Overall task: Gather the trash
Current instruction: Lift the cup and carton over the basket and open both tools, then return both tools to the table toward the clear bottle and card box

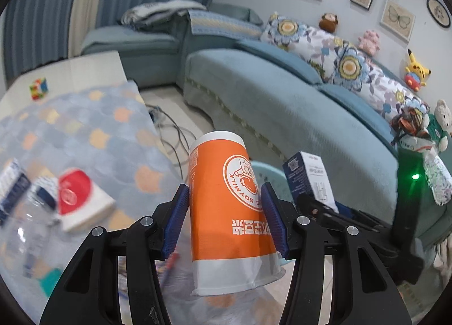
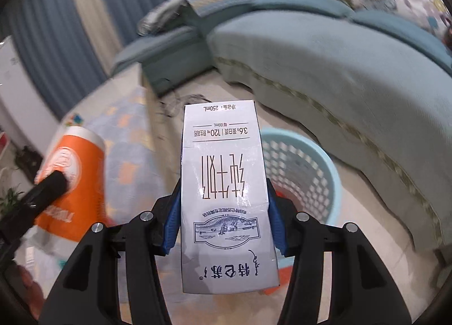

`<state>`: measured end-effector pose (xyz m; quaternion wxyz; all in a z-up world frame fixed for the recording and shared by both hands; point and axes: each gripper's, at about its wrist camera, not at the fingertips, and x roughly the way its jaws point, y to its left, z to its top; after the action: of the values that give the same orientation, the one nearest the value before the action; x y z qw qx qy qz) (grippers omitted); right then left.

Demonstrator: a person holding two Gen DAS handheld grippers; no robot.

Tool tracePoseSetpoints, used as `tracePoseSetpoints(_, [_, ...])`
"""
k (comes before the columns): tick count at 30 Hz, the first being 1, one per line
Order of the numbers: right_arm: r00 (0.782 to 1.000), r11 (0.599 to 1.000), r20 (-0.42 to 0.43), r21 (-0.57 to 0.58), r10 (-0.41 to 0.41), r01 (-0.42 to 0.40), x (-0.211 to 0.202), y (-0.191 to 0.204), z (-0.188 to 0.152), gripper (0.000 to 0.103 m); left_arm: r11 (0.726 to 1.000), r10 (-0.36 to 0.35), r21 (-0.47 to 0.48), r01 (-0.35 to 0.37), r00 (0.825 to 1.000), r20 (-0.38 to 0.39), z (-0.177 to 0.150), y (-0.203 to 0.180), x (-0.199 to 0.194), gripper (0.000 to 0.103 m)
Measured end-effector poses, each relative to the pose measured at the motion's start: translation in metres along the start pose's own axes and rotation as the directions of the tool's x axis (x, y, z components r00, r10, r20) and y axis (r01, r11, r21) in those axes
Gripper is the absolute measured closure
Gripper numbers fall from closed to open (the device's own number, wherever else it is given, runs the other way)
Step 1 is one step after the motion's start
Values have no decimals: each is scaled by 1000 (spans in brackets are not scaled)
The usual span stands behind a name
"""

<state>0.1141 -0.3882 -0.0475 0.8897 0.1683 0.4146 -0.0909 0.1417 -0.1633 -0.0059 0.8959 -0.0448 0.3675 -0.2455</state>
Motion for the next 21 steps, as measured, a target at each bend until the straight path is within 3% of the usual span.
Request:
tracePoseSetpoints(5, [991,996,-100,21,-83,85,51,-19,-18,53,996,41,76,-36,997,-61,-16,-12,35,52])
tracePoseSetpoints(8, [990,996,-126,54,-70,77,65,-26,-20,53,998,27,54,-22,996,-88,-20,-5,40,33])
tracePoseSetpoints(9, [990,995,-127,63,-64,72,66,-27,-21,52,998,32,55,-27,996,-80,-21,-4,39,32])
tracePoseSetpoints(21, [997,998,-50,0,-61,61,28,-9,-22,51,1000,19,8,-19,1000,-24,-16,19,2,32])
